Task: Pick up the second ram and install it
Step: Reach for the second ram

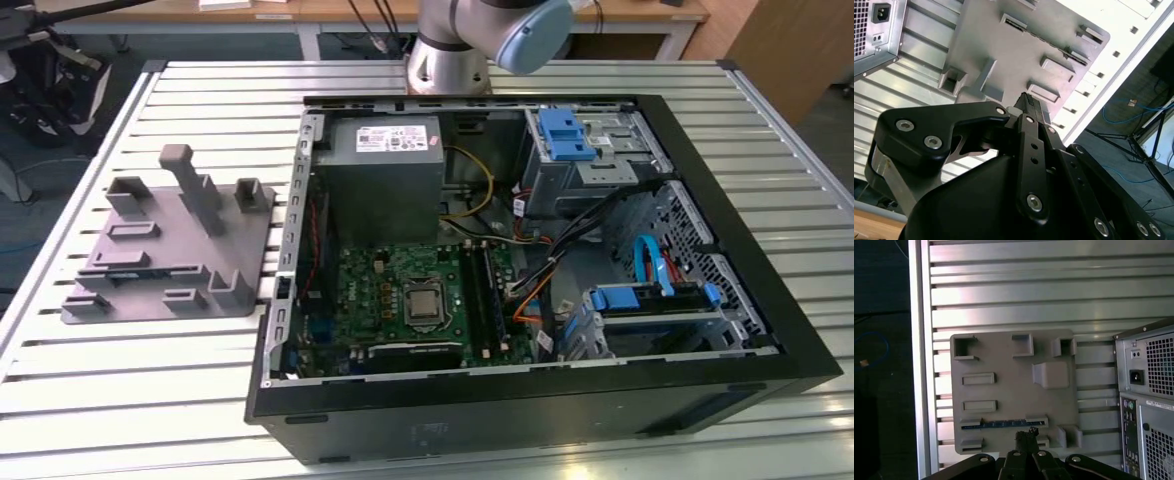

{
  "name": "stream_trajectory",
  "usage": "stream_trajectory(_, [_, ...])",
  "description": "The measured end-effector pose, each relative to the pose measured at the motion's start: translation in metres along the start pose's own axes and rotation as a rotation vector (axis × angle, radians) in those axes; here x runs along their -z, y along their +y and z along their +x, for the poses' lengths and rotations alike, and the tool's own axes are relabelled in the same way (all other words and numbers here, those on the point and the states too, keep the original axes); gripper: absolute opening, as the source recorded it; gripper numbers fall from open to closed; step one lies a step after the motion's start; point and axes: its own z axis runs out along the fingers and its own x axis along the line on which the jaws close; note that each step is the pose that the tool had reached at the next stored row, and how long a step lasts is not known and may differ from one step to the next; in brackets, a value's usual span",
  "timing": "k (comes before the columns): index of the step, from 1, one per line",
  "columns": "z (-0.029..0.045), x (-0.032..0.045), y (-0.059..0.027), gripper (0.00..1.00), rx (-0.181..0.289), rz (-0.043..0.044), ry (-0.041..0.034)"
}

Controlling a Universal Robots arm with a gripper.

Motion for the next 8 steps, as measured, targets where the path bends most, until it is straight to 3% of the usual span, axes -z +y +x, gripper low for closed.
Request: stream_trajectory(8, [0.0081,-0.003,-0.001,0.1,0.0,0.0,0.0])
